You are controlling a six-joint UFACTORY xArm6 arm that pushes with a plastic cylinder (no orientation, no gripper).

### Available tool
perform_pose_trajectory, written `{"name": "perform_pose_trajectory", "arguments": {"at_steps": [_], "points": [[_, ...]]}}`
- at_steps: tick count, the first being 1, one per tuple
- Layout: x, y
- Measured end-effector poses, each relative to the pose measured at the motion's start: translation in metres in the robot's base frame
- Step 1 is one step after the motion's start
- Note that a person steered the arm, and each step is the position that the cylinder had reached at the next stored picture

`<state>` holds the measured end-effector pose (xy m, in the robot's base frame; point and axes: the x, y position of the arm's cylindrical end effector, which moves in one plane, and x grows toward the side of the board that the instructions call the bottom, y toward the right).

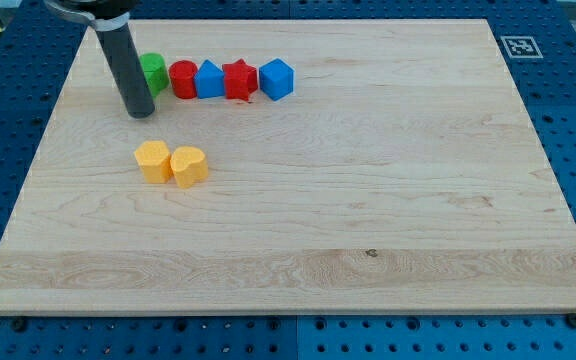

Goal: Push the green star down a bit

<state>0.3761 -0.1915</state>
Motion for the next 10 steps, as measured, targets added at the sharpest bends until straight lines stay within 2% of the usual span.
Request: {"name": "perform_pose_trajectory", "arguments": {"at_steps": [2, 3, 4, 6, 7, 8, 10], "points": [[0.0, -0.021], [-0.001, -0.05], [-0.026, -0.058], [-0.149, -0.044], [-0.158, -0.036], [-0.158, -0.001], [-0.155, -0.009]]}}
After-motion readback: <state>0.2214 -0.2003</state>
